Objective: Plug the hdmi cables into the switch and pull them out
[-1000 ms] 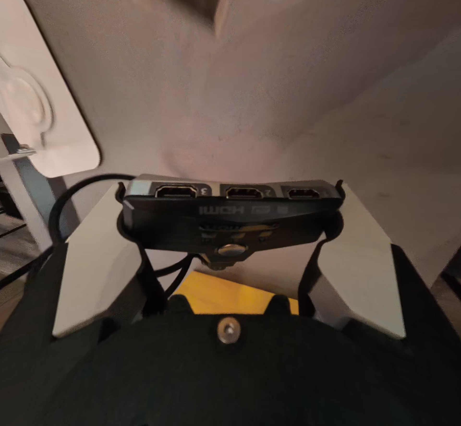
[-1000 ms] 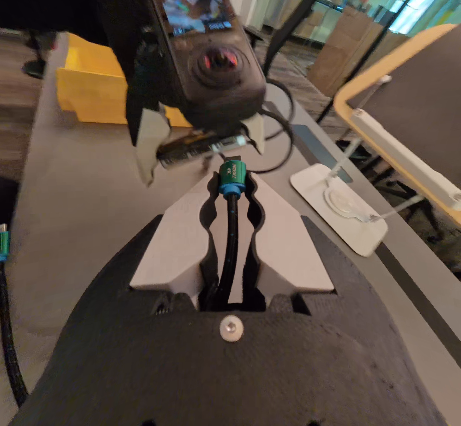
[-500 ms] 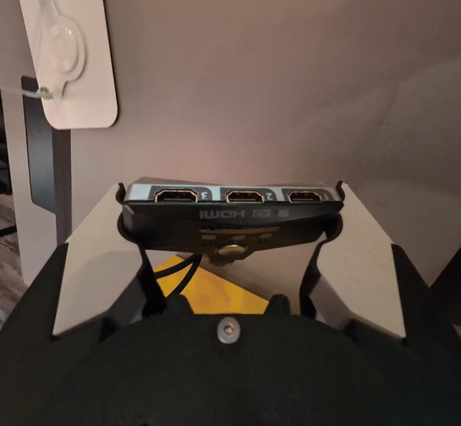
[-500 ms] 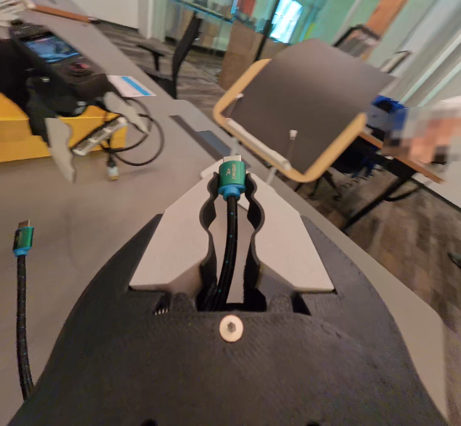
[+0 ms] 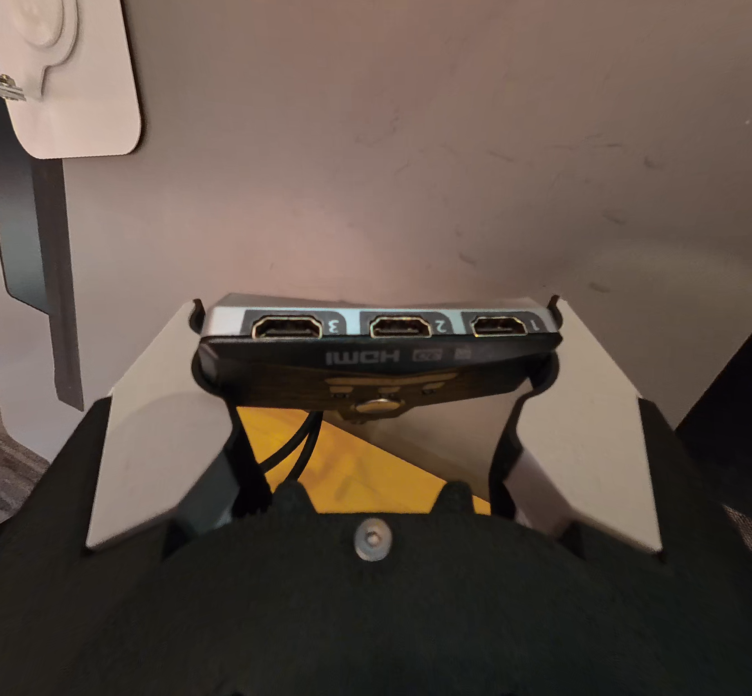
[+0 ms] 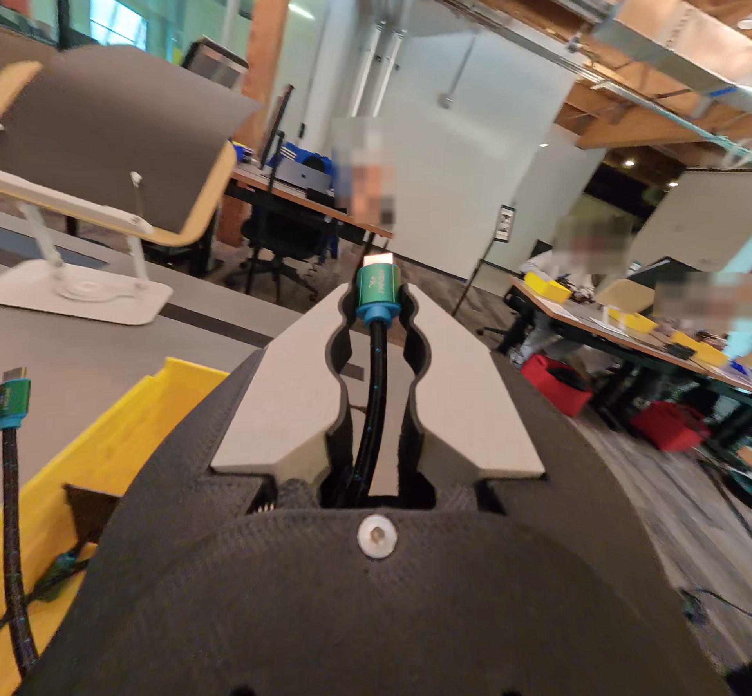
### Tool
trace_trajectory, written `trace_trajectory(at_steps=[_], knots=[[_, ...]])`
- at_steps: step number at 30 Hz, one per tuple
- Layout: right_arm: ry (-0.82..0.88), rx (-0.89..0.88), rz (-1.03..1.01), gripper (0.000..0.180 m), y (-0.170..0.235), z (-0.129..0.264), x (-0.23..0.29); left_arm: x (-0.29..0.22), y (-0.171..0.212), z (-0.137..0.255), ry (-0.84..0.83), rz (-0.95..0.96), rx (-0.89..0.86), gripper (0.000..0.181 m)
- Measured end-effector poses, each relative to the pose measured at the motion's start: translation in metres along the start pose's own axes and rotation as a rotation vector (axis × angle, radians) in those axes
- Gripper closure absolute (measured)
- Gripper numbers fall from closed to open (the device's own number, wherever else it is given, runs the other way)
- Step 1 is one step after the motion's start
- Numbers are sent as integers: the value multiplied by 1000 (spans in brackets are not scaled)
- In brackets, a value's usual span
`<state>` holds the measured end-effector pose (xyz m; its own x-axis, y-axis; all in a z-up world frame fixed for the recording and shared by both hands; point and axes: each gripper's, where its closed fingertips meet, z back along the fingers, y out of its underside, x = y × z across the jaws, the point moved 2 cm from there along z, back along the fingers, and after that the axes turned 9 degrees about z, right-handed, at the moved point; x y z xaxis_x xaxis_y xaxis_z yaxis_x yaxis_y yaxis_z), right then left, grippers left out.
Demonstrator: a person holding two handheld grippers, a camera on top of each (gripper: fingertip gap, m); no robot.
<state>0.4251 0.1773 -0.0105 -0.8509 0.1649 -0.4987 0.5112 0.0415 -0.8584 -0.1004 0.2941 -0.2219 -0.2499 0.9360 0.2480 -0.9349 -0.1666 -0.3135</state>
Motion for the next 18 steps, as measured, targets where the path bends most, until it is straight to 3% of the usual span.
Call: trace_trajectory(at_steps=[8, 18], knots=[[-98, 206, 140, 161, 86, -11, 70, -12, -1, -10, 9, -15, 25, 28], [-188, 340, 403, 160, 121, -13, 113, -22, -4, -15, 44, -25, 5, 28]])
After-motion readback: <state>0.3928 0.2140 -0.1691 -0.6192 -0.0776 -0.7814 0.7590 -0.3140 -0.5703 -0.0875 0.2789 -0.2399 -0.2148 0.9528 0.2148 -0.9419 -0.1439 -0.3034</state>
